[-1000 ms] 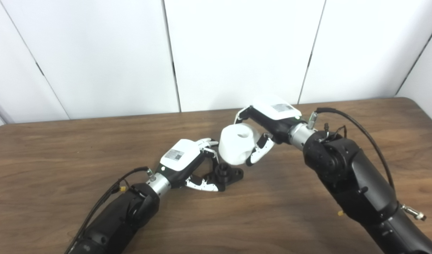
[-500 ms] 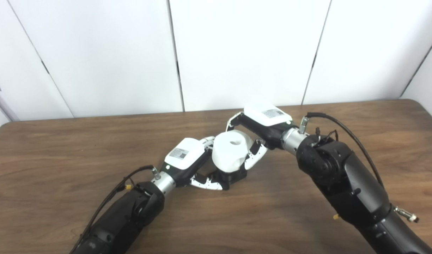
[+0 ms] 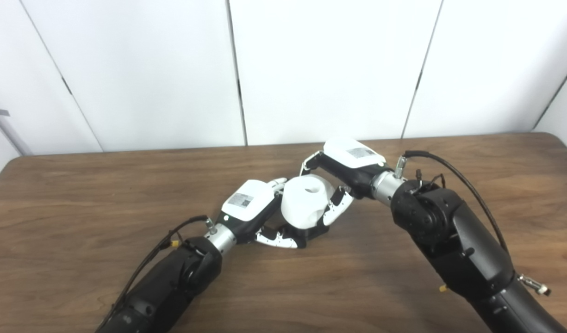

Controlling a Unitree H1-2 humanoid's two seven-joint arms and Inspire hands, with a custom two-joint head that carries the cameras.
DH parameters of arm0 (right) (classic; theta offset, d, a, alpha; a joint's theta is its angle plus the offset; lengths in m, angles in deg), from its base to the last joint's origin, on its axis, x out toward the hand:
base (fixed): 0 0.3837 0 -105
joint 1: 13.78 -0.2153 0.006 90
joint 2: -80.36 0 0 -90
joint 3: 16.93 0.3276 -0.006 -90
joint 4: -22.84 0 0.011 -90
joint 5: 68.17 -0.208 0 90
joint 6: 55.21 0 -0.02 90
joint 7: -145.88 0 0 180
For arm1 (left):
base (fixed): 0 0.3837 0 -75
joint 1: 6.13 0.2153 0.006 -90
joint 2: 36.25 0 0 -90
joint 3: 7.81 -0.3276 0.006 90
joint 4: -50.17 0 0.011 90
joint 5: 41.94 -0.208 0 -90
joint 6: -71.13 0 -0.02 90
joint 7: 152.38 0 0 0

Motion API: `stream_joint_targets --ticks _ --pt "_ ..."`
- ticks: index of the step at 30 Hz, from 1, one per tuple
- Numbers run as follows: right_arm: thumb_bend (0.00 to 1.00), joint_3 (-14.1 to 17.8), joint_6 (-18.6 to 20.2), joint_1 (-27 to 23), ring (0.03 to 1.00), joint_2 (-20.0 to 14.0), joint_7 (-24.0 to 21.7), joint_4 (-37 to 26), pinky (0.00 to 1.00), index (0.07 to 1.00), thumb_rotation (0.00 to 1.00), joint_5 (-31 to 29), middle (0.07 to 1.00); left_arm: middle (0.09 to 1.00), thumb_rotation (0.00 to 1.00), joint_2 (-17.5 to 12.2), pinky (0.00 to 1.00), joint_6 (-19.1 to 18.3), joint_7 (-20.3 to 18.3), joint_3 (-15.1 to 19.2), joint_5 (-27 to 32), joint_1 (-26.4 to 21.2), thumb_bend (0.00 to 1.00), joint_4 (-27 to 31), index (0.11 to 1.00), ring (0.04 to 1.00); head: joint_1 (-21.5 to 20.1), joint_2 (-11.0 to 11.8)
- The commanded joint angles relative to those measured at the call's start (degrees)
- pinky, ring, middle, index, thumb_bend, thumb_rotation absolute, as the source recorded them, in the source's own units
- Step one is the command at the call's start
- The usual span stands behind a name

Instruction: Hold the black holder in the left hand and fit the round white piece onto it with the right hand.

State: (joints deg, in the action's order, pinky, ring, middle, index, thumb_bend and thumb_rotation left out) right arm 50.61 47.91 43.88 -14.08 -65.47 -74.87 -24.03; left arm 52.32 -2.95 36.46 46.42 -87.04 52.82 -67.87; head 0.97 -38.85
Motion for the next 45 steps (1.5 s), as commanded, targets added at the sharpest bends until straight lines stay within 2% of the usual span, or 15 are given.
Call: stream_joint_targets --ticks 1,10,16,28,37,45 --pt "0.52 0.6 -1.1 -3.0 0.798 0.1 1.1 -1.0 0.78 0.482 0.14 0.1 0.744 0.864 0.08 -0.1 0.72 -4.3 -6.1 -2.5 -3.6 2.6 0.52 -3.3 0.488 0.904 0.0 -0.1" --pt "0.52 0.0 -1.0 -2.8 0.799 1.0 1.4 0.3 0.80 0.482 0.14 0.4 0.745 0.864 0.08 -0.2 0.71 -4.4 -6.4 -2.3 -3.0 3.2 0.52 -2.5 0.488 0.905 0.2 -0.7" --pt "0.52 -0.2 -1.2 -2.5 0.807 1.6 1.7 1.1 0.81 0.482 0.14 0.2 0.748 0.870 0.08 -0.5 0.72 -5.3 -8.4 -2.1 -2.2 3.6 0.52 -0.6 0.489 0.908 0.4 -1.0" --pt "0.52 -1.3 -2.0 -2.4 0.792 3.0 2.8 3.6 0.80 0.482 0.14 0.1 0.750 0.872 0.08 -1.1 0.72 -5.6 -8.7 -2.3 -2.6 4.1 0.52 0.7 0.488 0.895 0.5 -1.8" --pt "0.52 -3.0 -2.1 -2.3 0.802 2.3 1.6 3.8 0.80 0.483 0.14 1.0 0.762 0.873 0.08 -1.3 0.72 -5.5 -9.4 -1.8 -1.5 4.2 0.52 0.5 0.489 0.889 0.3 -2.1" --pt "0.52 -2.6 -2.6 -2.4 0.788 1.3 1.7 3.2 0.78 0.483 0.14 0.7 0.755 0.872 0.08 -2.1 0.71 -5.7 -9.5 -1.1 -1.2 4.5 0.52 0.7 0.488 0.884 0.1 -2.6"
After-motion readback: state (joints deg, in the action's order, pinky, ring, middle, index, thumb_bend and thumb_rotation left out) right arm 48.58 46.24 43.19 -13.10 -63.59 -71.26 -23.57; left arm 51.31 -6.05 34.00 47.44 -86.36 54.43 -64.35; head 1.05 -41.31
